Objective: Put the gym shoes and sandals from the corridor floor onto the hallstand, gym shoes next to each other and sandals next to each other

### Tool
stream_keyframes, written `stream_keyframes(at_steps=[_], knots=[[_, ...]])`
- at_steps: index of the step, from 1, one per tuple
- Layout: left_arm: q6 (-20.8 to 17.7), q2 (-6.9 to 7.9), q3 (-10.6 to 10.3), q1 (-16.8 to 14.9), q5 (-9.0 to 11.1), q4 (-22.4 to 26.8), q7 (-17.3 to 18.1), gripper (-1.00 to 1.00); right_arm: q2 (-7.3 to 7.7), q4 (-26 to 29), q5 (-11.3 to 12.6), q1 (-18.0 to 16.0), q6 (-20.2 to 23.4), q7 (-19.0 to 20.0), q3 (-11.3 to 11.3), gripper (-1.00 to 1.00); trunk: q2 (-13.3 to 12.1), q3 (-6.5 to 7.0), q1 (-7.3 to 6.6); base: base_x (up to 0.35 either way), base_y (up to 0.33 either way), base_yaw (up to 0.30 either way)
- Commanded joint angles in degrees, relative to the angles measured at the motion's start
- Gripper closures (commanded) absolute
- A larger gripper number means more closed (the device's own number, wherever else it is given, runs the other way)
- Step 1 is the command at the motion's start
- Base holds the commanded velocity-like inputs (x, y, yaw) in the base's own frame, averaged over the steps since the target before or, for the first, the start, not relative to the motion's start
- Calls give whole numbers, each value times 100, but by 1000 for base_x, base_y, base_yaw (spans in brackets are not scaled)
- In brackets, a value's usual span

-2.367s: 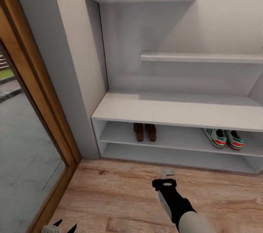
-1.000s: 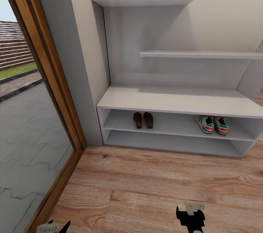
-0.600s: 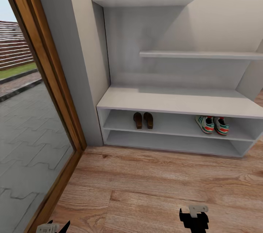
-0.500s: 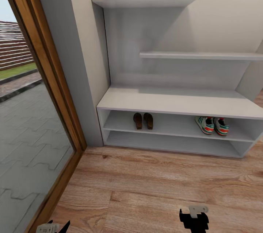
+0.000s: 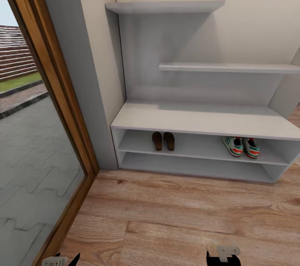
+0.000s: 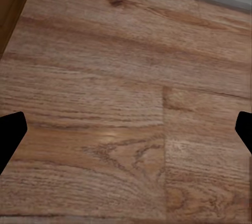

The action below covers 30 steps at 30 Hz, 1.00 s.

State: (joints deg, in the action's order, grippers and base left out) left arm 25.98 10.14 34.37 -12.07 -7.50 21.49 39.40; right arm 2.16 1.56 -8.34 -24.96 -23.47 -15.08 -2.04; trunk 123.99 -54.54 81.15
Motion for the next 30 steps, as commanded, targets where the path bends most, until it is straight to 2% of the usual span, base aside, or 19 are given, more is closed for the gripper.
stream_keyframes(at_steps=[1,8,20,27,30], knots=[[30,-3,50,-6,-61,-10,24,-100,-1,-6,-59,40,-9,-29,-19,-100,-40,14,-24,0,0,0],[30,-3,49,-6,-52,-38,24,-100,-19,-6,-55,290,-8,-20,-17,-100,-320,140,-177,0,0,0],[38,-3,44,-6,-39,-48,-227,-100,-23,-6,-48,359,-8,-12,-16,-100,-802,355,-441,0,0,0],[34,-8,44,-6,-24,-48,-248,-100,19,-6,-63,364,-3,-20,-11,-100,-802,355,-441,0,0,0],[38,-4,44,-6,-20,-41,-245,-100,-52,-6,-51,368,0,-14,-8,-100,-802,355,-441,0,0,0]])
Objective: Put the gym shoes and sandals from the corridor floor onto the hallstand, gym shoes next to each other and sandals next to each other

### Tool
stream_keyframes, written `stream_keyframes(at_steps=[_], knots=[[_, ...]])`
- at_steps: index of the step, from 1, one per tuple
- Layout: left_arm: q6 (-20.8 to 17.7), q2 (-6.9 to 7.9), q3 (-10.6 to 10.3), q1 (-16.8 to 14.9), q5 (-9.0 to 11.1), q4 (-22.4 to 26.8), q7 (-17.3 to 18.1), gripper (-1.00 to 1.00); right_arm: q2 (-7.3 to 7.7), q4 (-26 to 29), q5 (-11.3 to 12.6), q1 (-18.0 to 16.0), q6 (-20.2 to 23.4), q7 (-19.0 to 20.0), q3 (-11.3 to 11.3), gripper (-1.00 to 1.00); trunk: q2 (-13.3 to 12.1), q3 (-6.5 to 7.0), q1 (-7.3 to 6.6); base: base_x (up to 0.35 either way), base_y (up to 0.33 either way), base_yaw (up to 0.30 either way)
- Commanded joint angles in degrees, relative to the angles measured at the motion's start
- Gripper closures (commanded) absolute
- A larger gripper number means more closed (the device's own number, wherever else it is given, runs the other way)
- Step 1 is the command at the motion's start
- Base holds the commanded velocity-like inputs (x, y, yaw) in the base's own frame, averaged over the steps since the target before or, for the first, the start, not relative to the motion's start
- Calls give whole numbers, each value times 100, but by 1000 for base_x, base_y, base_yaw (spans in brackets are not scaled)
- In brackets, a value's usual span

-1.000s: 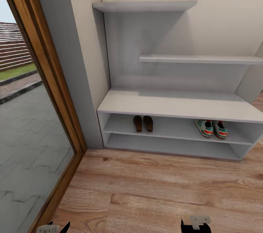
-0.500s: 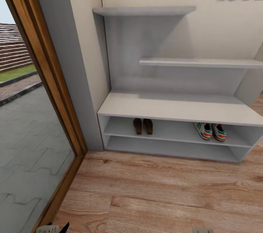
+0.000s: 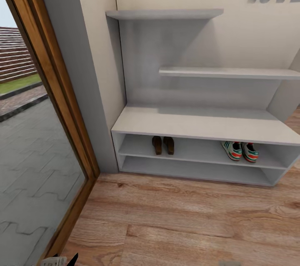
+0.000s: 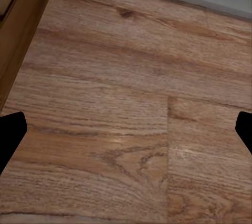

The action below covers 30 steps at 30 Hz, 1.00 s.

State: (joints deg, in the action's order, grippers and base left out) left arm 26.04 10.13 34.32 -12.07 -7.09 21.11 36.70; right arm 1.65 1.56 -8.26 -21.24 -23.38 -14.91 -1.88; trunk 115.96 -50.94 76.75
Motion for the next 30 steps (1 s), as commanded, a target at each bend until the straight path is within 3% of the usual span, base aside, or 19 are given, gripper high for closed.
stream_keyframes(at_steps=[1,4,7,13,16,30], knots=[[31,-3,49,-6,-61,-5,26,-100,-27,-6,-57,-4,-9,-31,-23,-100,2,-5,-1,0,0,0],[32,-9,42,-6,-63,-8,23,-100,-148,-6,-54,-3,-9,-30,-23,-100,2,-5,-1,0,0,0],[20,-11,45,-6,-72,-32,22,-100,-171,-6,-53,-3,-9,-30,-23,-100,2,-5,-1,0,0,0],[21,7,43,23,-82,-261,27,-100,-179,-6,-53,-3,-8,-29,-27,-100,2,-5,-1,0,0,0],[33,65,45,137,-95,-674,29,-100,-182,-6,-53,-3,-8,-29,-25,-100,2,-5,-1,0,0,0],[41,88,88,384,-85,-780,10,-100,-183,-6,-53,-3,-8,-29,-25,-100,2,-5,-1,0,0,0]])
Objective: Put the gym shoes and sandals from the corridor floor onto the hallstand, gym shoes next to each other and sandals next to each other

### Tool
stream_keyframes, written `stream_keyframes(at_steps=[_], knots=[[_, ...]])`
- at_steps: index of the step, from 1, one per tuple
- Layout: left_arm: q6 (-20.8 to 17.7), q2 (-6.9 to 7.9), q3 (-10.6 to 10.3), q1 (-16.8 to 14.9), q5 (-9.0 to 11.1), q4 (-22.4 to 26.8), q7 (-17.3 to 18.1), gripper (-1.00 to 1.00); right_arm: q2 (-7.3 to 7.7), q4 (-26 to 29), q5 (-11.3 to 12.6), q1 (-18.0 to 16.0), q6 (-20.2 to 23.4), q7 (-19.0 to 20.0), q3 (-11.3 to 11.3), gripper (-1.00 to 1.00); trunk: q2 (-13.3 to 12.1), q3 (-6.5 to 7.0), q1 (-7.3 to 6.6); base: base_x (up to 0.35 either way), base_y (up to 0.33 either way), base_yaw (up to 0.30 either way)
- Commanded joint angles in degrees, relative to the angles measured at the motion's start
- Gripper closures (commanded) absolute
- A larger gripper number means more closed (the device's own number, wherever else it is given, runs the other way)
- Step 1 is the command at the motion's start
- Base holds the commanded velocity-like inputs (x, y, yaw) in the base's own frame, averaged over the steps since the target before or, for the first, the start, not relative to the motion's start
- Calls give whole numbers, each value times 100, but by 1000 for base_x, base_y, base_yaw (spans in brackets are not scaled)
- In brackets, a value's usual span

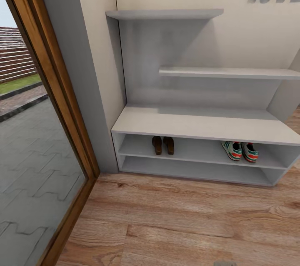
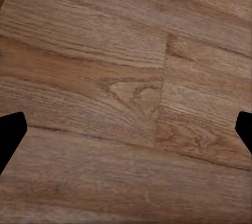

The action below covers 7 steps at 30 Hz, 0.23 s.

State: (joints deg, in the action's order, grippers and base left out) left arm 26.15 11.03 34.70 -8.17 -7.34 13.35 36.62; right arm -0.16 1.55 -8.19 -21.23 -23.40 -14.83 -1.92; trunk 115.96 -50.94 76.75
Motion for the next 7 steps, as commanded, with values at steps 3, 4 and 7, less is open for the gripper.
stream_keyframes(at_steps=[3,4,7], knots=[[31,2,56,-3,-59,1,18,-100,-2,-5,-60,-3,-7,-37,-20,-100,2,-5,-1,0,0,0],[31,2,57,-2,-59,3,17,-100,-2,-5,-60,-3,-7,-37,-22,-100,2,-5,-1,0,0,0],[31,2,65,-1,-58,6,17,-100,-2,-5,-60,-3,-7,-37,-20,-100,2,-5,-1,0,0,0]])
